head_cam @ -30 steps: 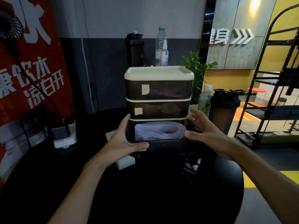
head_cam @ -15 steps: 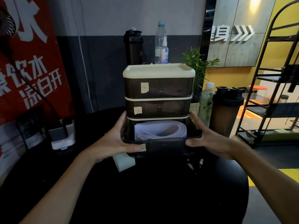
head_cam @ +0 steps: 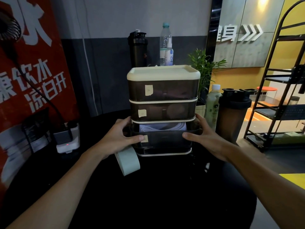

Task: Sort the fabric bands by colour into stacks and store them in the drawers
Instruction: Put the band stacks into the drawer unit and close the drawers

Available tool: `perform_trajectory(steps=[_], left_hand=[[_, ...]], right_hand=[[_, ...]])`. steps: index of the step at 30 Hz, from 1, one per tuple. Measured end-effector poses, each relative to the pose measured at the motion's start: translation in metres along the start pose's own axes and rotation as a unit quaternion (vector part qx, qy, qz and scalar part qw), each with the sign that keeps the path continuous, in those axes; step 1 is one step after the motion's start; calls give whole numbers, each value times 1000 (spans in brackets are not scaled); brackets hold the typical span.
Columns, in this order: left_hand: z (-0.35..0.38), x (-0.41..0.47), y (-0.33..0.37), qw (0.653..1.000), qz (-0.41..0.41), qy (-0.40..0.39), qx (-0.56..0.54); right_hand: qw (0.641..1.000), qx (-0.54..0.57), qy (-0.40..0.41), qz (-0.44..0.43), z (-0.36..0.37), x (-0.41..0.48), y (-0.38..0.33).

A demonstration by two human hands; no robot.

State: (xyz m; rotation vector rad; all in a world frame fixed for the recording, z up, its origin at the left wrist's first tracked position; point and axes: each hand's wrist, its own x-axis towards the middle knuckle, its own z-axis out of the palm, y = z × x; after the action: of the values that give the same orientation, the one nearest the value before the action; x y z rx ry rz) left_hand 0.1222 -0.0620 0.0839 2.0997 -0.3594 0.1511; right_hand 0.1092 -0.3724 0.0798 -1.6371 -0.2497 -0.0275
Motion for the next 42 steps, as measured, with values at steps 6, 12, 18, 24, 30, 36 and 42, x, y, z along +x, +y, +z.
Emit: perform_trajectory(steps=[6, 12, 18, 24, 30, 36, 42], left_hand=[[17, 8, -5, 995, -7, 68, -67], [19, 18, -5, 993, 11, 98, -65], [21, 25, 0, 992, 16, 119, -47], [23, 27, 0, 991, 22, 128, -31], [14, 20, -7, 997, 12, 82, -4], [-20, -1, -46, 997, -25, 56, 57], [-31, -13, -56, 992, -70, 52, 94]], right_hand=[[998, -13, 59, -9, 2, 10, 7], [993, -27, 113, -25, 9, 22, 17], [986, -47, 157, -36, 14, 29, 18], [979, -83, 180, -46, 14, 34, 19], [974, -98, 200, -33, 16, 24, 27], [969, -144, 183, -78, 76, -40, 64], [958, -262, 9, -113, 143, -54, 56]])
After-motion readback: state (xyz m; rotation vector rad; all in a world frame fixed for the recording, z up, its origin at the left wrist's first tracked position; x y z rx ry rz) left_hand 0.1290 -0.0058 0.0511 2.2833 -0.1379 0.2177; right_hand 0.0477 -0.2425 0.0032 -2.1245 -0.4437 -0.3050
